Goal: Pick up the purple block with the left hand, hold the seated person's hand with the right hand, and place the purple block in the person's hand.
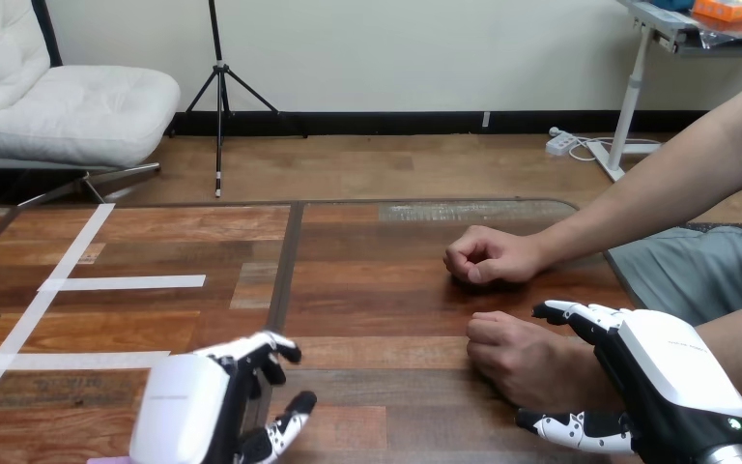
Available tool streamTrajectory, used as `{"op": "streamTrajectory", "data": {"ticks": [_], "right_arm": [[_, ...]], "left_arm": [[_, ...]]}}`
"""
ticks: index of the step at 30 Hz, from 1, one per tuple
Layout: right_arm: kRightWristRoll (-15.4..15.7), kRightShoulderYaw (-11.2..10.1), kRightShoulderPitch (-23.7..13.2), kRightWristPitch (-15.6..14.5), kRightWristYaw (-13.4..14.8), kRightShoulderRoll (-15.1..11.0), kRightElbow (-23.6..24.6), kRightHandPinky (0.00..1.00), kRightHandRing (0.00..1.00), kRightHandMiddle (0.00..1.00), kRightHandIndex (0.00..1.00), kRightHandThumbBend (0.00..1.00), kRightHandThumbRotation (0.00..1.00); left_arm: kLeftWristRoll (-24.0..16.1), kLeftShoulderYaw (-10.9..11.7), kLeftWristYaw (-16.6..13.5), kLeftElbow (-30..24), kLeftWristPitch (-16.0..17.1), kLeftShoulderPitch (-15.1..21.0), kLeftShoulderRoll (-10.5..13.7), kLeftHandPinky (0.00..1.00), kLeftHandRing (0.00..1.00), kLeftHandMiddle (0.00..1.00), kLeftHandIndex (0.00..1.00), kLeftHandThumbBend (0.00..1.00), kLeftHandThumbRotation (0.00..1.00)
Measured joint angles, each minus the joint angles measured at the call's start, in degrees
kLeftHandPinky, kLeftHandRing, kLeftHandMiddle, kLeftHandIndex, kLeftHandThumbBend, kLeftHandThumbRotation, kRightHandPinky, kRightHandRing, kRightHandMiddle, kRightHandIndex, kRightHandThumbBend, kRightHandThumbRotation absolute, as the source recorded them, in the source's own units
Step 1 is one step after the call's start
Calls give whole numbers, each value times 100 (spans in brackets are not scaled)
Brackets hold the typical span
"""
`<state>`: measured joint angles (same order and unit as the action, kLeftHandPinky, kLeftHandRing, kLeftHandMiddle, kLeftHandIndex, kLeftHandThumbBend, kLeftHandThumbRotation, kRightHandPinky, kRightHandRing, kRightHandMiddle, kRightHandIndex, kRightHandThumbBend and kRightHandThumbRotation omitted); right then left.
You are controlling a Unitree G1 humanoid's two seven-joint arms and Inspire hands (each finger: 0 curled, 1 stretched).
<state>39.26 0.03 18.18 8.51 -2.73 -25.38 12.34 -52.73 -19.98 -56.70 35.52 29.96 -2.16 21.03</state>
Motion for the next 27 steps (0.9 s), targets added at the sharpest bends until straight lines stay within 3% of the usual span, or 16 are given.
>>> {"op": "streamTrajectory", "data": {"ticks": [13,27], "right_arm": [[-1,0,-1,1,0,0,0,92,88,83,83,71,27],[-1,0,-2,2,0,0,0,92,88,82,83,71,27]], "left_arm": [[-218,-247,-1561,1088,750,705,-76,32,39,49,58,59,24],[-405,-520,-2500,1709,1137,1020,-72,33,40,50,58,60,21]]}}
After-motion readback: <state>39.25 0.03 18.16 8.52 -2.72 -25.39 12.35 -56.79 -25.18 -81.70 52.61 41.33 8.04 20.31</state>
